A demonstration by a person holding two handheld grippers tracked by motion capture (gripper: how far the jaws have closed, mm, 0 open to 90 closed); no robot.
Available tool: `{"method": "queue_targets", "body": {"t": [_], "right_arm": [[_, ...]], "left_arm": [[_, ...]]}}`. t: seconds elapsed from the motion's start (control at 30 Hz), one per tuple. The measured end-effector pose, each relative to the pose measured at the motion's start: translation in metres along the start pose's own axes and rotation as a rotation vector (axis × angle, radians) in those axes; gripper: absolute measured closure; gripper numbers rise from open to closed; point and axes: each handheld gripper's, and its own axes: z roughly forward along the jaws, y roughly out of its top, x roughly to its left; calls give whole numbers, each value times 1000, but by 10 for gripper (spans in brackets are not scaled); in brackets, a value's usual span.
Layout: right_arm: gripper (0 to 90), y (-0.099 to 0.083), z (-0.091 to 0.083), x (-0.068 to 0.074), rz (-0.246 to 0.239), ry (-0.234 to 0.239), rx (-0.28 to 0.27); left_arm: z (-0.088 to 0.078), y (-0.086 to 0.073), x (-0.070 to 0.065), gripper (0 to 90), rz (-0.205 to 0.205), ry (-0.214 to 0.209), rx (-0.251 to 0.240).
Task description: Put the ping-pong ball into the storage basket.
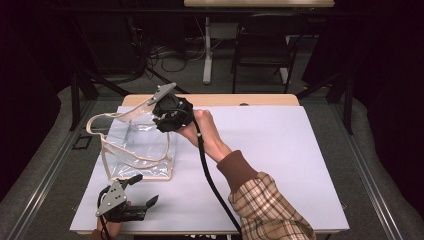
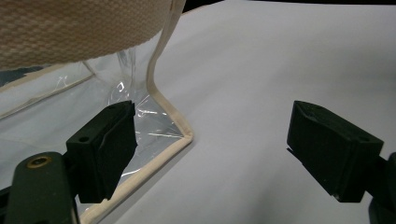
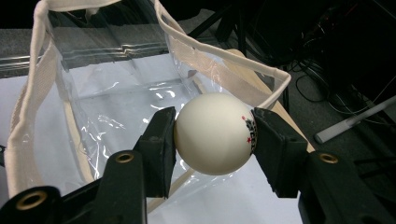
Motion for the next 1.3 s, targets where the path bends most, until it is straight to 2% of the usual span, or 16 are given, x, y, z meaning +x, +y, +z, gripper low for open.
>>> {"method": "queue_targets", "body": {"t": [0.47,1.3], "right_arm": [[509,4,14,10,-24,18,18],[509,9,30,19,-29,37,55]], "left_arm": [[0,0,0,159,0,-1,0],[0,0,0,159,1,0,-4]]}}
